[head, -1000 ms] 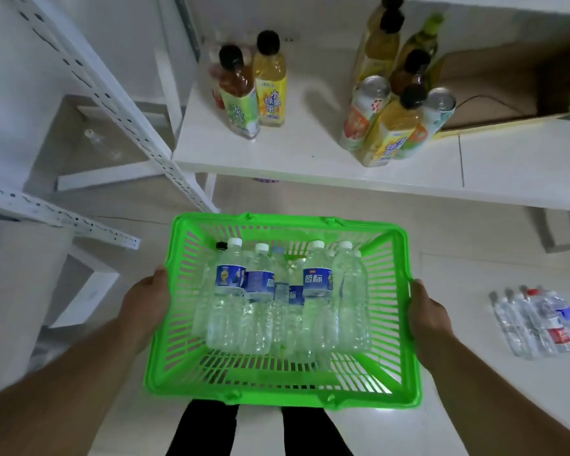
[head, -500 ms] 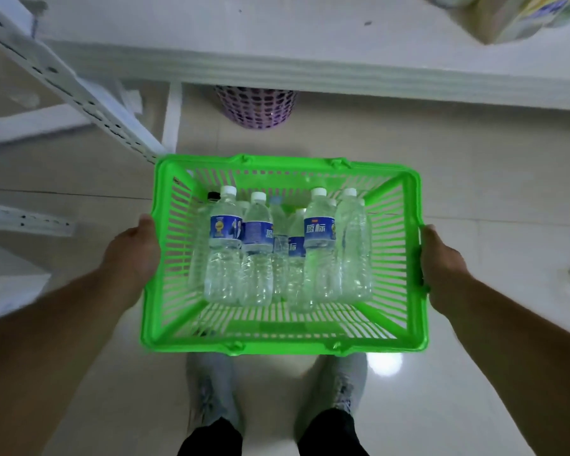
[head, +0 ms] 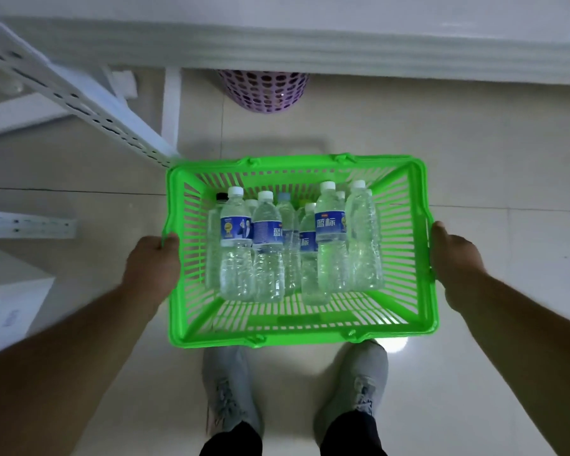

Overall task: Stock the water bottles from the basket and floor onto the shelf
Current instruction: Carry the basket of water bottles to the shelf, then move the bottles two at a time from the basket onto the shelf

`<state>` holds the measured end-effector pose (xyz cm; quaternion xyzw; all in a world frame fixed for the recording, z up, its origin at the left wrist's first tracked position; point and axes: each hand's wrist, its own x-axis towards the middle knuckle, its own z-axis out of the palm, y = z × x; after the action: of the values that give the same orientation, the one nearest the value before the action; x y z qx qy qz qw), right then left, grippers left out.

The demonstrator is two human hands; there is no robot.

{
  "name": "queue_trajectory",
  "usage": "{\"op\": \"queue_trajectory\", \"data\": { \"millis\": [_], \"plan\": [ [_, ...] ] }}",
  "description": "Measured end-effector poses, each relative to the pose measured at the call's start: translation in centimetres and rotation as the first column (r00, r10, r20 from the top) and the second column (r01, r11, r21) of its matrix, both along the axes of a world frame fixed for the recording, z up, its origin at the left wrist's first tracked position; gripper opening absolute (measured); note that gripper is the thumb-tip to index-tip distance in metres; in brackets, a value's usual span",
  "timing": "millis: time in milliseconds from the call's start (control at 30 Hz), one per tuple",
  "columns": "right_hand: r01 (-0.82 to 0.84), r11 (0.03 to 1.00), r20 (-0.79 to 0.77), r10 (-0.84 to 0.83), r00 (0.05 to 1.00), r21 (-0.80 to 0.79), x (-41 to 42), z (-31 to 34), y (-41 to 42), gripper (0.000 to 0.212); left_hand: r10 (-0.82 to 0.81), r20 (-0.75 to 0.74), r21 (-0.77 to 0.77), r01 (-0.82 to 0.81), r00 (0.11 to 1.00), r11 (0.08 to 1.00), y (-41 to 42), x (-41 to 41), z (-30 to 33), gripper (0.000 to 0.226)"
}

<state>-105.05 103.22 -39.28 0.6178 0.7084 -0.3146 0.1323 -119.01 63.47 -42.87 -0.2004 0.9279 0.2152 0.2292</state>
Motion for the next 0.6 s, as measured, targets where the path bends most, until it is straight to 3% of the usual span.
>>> {"op": "queue_trajectory", "data": {
  "millis": [67, 133, 200, 267, 367, 433, 600],
  "plan": [
    [-0.122, 0.977, -0.023, 0.127, 0.992, 0.175, -0.2, 1.5, -1.4, 0.053, -0.12, -0.251, -0.047, 0.112, 0.961, 0.993, 1.6, 0.5, 3.1, 0.039],
    [-0.179, 0.95, -0.185, 0.229, 0.956, 0.255, -0.9, 3.6, -4.8, 0.041, -0.166, -0.321, 0.028, 0.185, 0.932, 0.982, 2.7, 1.6, 4.1, 0.035],
    [-0.298, 0.948, -0.263, 0.318, 0.911, 0.113, -2.2, 3.8, -8.6, 0.036, -0.173, -0.174, 0.14, 0.198, 0.969, 0.97, 3.9, 2.6, 3.5, 0.037],
    [-0.39, 0.903, -0.226, 0.348, 0.91, -0.181, -3.6, 2.1, -12.1, 0.035, -0.176, 0.011, 0.23, 0.169, 0.984, 0.959, 5.0, 3.1, 2.4, 0.049],
    [-0.313, 0.821, -0.159, 0.27, 0.95, -0.478, -6.5, -1.2, -15.3, 0.056, -0.097, 0.168, 0.267, 0.05, 0.981, 0.962, 6.0, 2.8, 0.7, 0.068],
    [-0.308, 0.796, -0.163, 0.262, 0.951, -0.521, -8.8, -3.1, -16.2, 0.069, -0.059, 0.242, 0.263, -0.007, 0.968, 0.965, 6.4, 2.6, -0.3, 0.078],
    [-0.324, 0.793, -0.108, 0.316, 0.943, -0.515, -12.9, -6.9, -16.8, 0.037, -0.075, 0.344, 0.205, 0.003, 0.936, 0.979, 6.8, 2.2, -2.6, 0.089]
  ]
}}
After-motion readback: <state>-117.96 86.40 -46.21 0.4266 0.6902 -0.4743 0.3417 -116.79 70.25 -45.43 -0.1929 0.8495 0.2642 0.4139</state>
